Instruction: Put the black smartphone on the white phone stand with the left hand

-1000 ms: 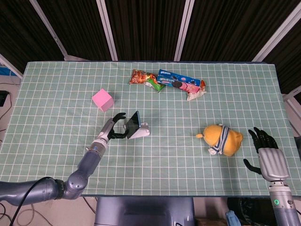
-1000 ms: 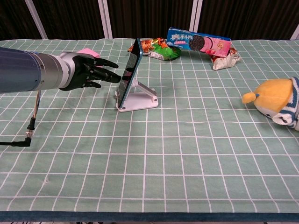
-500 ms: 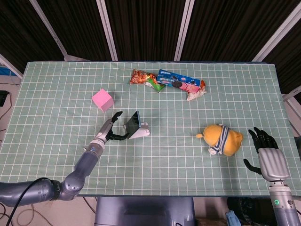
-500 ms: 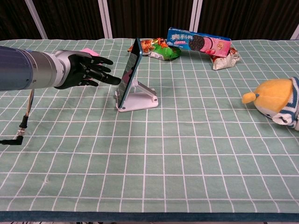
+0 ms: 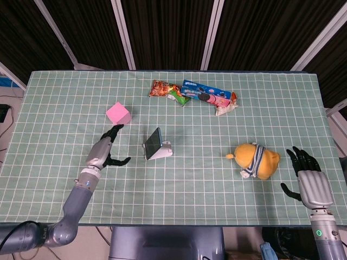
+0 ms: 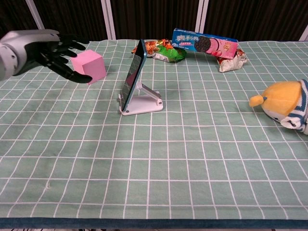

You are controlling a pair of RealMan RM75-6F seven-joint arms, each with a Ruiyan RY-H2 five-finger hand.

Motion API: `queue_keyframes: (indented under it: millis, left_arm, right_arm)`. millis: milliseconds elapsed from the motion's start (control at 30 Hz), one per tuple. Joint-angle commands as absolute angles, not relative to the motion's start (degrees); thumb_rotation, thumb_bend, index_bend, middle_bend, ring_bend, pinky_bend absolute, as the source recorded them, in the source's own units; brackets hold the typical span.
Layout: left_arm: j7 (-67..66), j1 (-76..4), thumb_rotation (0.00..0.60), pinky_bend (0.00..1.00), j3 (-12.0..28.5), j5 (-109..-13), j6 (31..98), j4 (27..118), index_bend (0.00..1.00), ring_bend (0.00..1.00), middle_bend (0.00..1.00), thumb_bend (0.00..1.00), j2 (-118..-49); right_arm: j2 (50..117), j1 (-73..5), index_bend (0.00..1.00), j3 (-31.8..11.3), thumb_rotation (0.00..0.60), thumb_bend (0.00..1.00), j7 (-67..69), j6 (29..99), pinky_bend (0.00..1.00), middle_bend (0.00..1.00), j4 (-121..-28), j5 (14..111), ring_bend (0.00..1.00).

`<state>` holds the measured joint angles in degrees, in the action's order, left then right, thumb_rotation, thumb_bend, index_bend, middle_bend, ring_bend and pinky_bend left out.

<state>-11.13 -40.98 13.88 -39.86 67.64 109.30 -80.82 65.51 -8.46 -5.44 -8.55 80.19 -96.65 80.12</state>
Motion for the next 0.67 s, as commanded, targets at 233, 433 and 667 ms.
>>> queue_keyframes:
  millis: [233,433,667]
  left_arm:
    - [-18.15,-24.96,0.6,0.0,-4.58,-73.02,91.87,105.76,0.0,0.0,0.0,0.21,-74.7]
    - [-17.95,-16.39,0.6,0.0,-9.04,-78.23,99.49,98.62,0.0,0.0,0.0,0.19,-74.16]
    - [-15.95,-11.9,0.6,0.0,-8.67,-77.86,99.75,96.26,0.0,0.0,0.0,0.19,-73.46]
  right_arm:
    - [65.49,-8.39,0.0,-5.37,0.6,0.37,-8.82,80.33,0.14,0.0,-96.71,80.25,0.0]
    - [65.52,-8.33,0.0,-5.31,0.6,0.37,-8.8,80.49,0.14,0.0,-96.64,80.5,0.0]
    - [65.52,-8.33,0.0,-5.24,0.6,0.37,-8.68,80.57,0.14,0.0,-96.51,80.83,0.0]
